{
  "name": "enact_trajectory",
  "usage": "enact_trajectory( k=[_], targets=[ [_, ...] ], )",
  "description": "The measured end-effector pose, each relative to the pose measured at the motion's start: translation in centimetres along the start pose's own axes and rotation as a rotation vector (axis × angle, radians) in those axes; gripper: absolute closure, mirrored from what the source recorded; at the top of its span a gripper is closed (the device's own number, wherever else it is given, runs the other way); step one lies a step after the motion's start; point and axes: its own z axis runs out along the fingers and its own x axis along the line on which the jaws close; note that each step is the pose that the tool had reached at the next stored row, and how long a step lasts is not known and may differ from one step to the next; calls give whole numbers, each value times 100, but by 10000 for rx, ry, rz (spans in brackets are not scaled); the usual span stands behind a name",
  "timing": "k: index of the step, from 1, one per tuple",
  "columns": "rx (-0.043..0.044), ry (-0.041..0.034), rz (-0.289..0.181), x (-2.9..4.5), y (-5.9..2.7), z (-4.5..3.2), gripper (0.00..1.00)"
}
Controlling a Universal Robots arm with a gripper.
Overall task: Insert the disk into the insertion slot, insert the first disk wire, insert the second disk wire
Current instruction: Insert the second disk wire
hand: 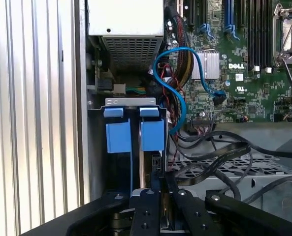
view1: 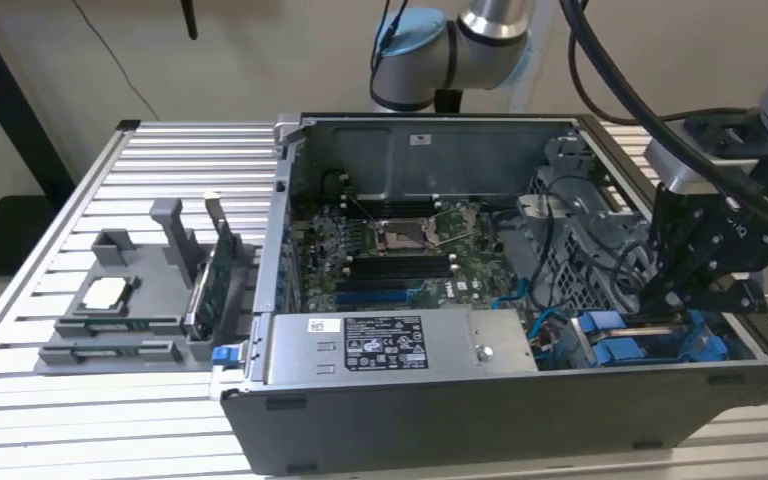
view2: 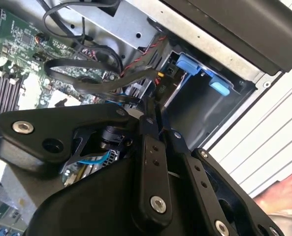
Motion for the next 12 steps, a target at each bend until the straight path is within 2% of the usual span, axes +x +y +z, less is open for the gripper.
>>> enact_trajectory(
  k=[12],
  targets=[
    [-3,-70,-3,3,-5,34,84]
  ],
)
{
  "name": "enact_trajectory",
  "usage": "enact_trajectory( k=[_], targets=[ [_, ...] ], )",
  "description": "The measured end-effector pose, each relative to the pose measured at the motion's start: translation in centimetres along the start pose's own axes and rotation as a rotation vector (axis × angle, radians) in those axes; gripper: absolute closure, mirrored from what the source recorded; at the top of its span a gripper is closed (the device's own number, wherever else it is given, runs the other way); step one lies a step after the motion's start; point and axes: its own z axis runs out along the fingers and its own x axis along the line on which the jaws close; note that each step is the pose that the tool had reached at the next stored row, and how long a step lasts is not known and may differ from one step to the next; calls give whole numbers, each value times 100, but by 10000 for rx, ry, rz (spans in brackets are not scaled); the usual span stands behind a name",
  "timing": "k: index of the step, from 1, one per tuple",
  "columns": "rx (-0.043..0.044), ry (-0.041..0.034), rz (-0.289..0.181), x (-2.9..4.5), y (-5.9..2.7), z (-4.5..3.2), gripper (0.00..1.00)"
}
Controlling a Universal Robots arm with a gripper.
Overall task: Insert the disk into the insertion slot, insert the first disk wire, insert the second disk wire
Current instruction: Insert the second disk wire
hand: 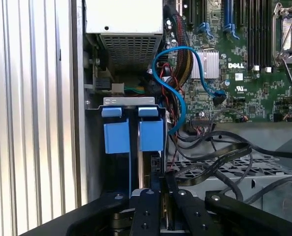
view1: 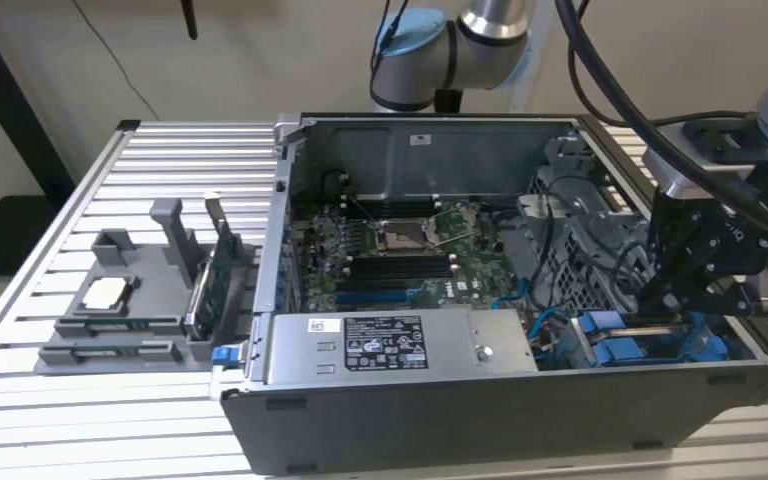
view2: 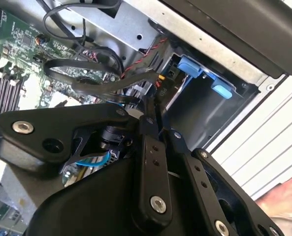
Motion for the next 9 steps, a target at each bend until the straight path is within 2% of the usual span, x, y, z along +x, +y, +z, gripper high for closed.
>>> enact_trajectory(
  k=[6,7,8,9],
  targets=[
    [1,20,1,4,-4,52,84],
    [0,15,1,5,-4,64,84],
    [1,-24,-1,4,-5,80,82],
    [2,-19,-2,5,-6,81,82]
  ],
)
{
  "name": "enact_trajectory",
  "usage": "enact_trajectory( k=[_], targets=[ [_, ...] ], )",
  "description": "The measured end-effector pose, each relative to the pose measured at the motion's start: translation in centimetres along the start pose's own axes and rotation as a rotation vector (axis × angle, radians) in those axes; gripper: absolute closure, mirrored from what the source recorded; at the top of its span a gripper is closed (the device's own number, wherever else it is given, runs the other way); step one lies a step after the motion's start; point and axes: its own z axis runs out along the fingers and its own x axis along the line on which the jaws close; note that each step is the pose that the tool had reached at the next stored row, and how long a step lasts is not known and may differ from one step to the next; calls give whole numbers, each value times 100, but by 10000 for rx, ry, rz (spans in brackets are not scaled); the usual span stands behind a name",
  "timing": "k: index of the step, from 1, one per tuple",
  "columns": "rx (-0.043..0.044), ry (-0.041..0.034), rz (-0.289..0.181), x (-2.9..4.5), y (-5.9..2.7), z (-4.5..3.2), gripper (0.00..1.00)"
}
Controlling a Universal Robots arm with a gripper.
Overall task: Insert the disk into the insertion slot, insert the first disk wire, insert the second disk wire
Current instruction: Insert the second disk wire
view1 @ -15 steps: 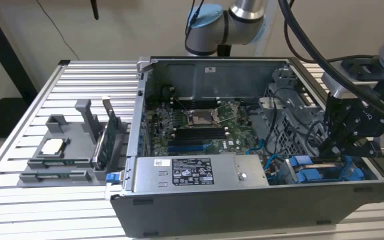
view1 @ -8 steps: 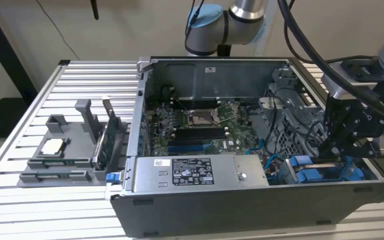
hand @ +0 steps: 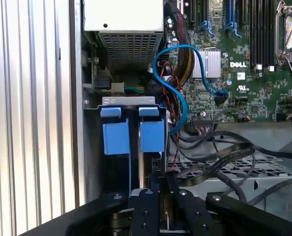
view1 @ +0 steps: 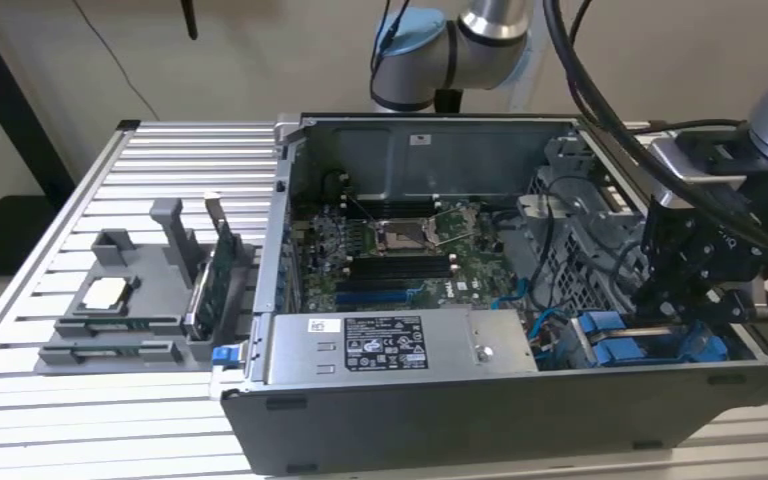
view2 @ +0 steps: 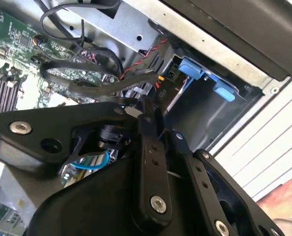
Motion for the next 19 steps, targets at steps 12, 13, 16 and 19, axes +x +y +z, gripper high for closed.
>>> enact_trajectory(
  k=[12,13,16,19],
  targets=[
    [-49,18,16,-27,13,-350,76],
    [-50,15,16,-28,14,-367,76],
    [-51,15,16,-31,15,-409,76],
    [-51,14,16,-33,16,-433,76]
  ],
)
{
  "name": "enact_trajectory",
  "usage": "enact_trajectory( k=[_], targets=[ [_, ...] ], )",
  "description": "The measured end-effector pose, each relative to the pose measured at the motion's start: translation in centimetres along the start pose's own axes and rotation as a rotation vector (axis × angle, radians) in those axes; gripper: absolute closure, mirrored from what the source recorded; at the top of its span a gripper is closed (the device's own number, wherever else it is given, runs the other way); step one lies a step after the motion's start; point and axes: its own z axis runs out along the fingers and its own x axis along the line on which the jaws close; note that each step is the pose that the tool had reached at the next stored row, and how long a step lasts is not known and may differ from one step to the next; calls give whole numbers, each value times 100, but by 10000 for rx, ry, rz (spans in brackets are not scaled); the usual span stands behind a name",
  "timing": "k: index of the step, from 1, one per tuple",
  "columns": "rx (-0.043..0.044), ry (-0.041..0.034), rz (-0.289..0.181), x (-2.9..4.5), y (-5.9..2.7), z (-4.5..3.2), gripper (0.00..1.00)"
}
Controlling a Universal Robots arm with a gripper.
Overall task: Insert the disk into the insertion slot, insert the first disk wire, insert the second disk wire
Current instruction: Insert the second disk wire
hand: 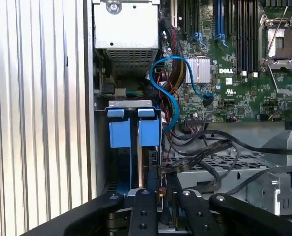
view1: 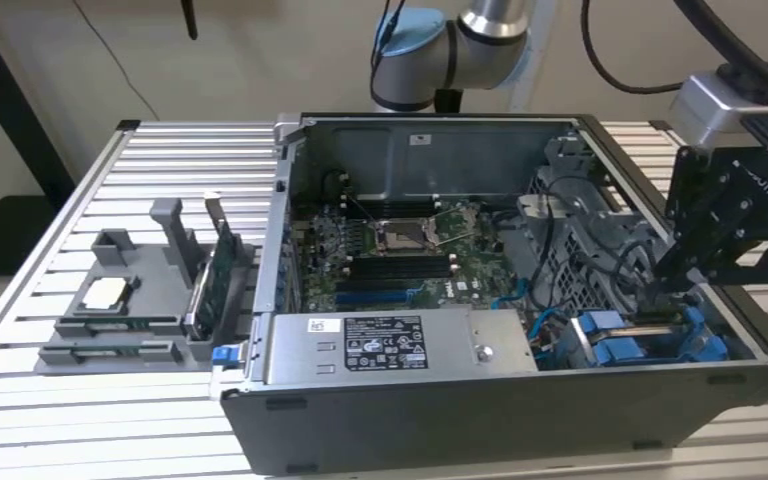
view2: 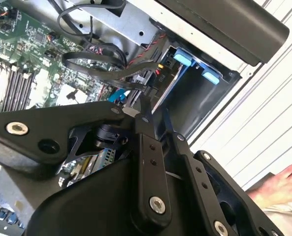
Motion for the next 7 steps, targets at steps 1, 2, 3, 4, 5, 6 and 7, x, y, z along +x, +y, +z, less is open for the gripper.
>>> enact_trajectory(
  k=[1,2,3,4,5,6,7],
  targets=[
    [0,-1,0,0,0,-1,76],
    [0,-1,-1,0,0,-1,76],
    [0,1,0,-1,0,-2,76],
    [0,2,0,-1,0,-4,76],
    [0,2,0,-1,0,-6,76],
    [0,2,0,-1,0,-5,76],
    [0,3,0,-1,0,-6,76]
  ],
)
